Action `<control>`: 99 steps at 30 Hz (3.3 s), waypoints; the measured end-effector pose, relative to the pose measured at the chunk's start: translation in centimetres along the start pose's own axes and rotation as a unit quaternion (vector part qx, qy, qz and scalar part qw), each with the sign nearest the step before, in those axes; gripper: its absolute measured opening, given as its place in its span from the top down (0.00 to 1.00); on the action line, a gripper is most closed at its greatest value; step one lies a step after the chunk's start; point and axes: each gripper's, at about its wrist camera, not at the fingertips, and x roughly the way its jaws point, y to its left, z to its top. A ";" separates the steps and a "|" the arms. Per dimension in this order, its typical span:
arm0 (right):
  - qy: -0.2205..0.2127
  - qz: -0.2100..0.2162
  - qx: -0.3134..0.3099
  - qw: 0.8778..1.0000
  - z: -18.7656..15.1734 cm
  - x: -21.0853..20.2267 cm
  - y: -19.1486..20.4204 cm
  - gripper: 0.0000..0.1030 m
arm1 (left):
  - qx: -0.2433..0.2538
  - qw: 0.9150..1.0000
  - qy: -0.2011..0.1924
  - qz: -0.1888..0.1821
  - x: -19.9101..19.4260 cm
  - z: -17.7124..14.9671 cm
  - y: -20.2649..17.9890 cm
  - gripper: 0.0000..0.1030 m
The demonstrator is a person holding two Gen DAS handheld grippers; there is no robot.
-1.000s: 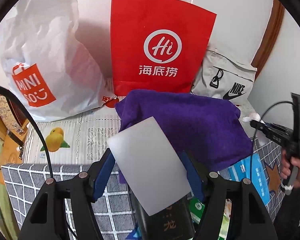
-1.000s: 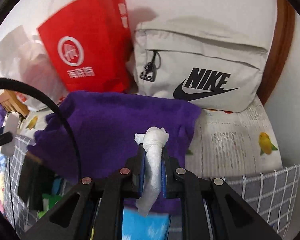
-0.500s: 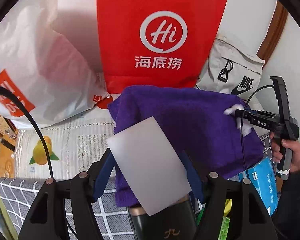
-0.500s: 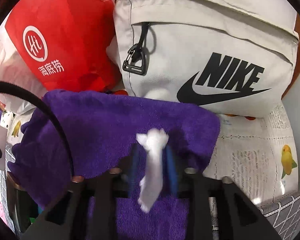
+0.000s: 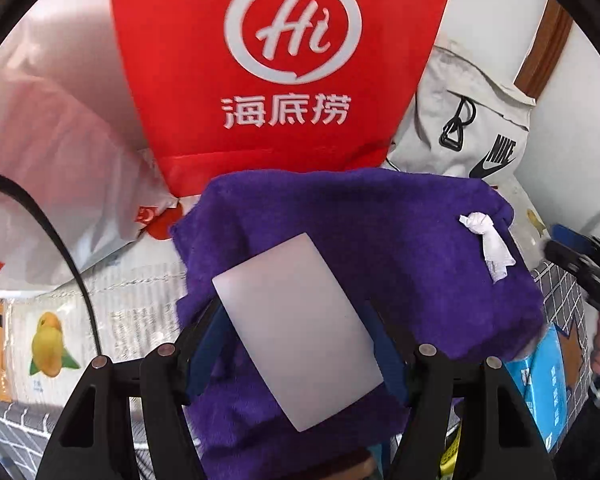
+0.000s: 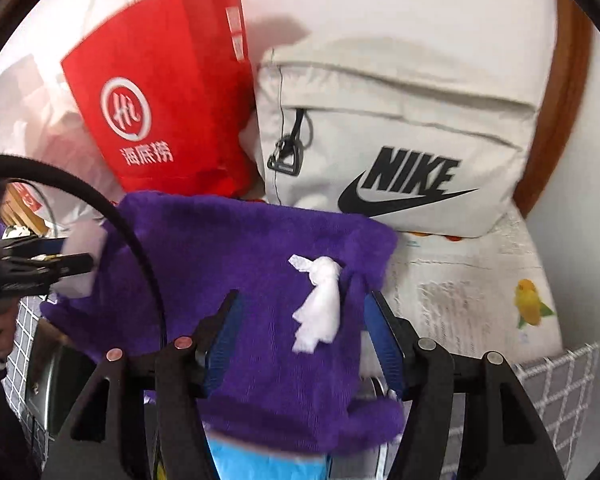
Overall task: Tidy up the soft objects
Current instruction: 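Lower the white sponge onto the purple towel and open the left tool, then grasp the printed snack packet with the right tool, then grasp the clear mesh bag with the left tool while the right tool holds the packet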
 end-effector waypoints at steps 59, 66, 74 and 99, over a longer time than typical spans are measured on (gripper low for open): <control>0.056 0.113 -0.065 0.990 -14.9 -8.8 13.5 0.40 | -0.006 0.999 -0.036 0.029 -14.3 -15.0 0.4 0.21; 0.065 0.103 -0.037 0.992 -13.5 -6.4 13.1 0.40 | -0.035 0.998 -0.035 0.039 -15.6 -19.4 2.5 0.21; 0.101 0.087 -0.057 0.989 -14.0 -3.7 14.1 0.40 | -0.057 0.998 -0.026 0.015 -14.7 -20.8 3.5 0.21; 0.037 0.103 -0.056 0.992 -15.2 -11.0 12.4 0.95 | -0.014 1.000 -0.001 -0.023 -12.5 -23.4 0.3 0.20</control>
